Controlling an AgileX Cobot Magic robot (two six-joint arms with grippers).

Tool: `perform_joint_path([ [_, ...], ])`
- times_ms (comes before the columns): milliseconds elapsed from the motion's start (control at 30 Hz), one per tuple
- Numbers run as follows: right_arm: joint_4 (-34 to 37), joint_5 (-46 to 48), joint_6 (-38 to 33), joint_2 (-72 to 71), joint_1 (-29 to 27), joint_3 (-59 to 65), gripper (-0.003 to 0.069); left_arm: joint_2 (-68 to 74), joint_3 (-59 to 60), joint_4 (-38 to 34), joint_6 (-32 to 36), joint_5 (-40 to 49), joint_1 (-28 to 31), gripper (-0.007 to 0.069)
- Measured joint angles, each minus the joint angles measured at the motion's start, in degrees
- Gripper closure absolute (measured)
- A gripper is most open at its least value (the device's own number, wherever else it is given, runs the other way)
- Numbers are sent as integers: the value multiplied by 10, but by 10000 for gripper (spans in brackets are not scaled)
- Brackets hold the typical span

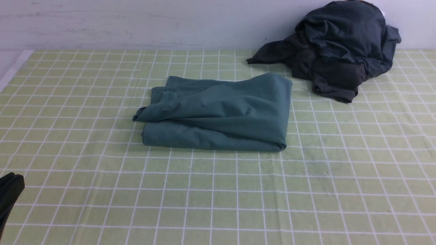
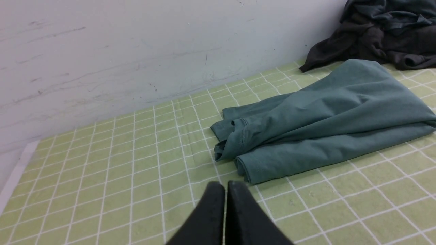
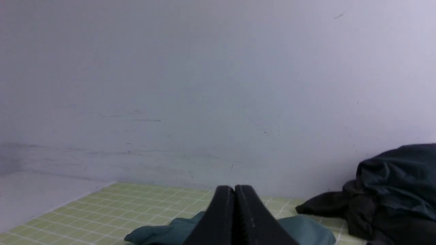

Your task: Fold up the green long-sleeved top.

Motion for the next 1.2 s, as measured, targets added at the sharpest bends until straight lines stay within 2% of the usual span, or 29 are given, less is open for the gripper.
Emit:
perform_joint_path([
  [233, 137, 35, -7, -10, 5, 40, 669, 0, 0, 0, -1, 0, 0, 627],
  [400, 169, 47, -41, -22, 11, 75, 669, 0, 0, 0, -1, 0, 0, 627],
  [500, 182, 65, -104, -45, -33, 75, 669, 1, 0, 0, -1, 0, 0, 627],
  [600, 153, 81, -147, -68, -91, 75, 669, 1, 0, 1, -1, 0, 0, 627],
  [667, 74, 100, -156, -97, -144, 75, 669, 1, 0, 1, -1, 0, 0, 627],
  [767, -27, 141, -125, -143, -199, 75, 669, 1, 0, 2, -1, 0, 0, 627],
  [833, -68, 181, -78, -179, -235, 75, 669, 1, 0, 2, -1, 0, 0, 627],
  [1000, -70, 276, -30, -190, -288, 75, 669, 1, 0, 2, -2, 1, 0, 627],
  [1133, -45, 356, -24, -190, -293, 74, 669, 2, 0, 2, -2, 0, 0, 627],
  [1200, -33, 365, -24, -190, -293, 74, 669, 2, 0, 2, -2, 0, 0, 627],
])
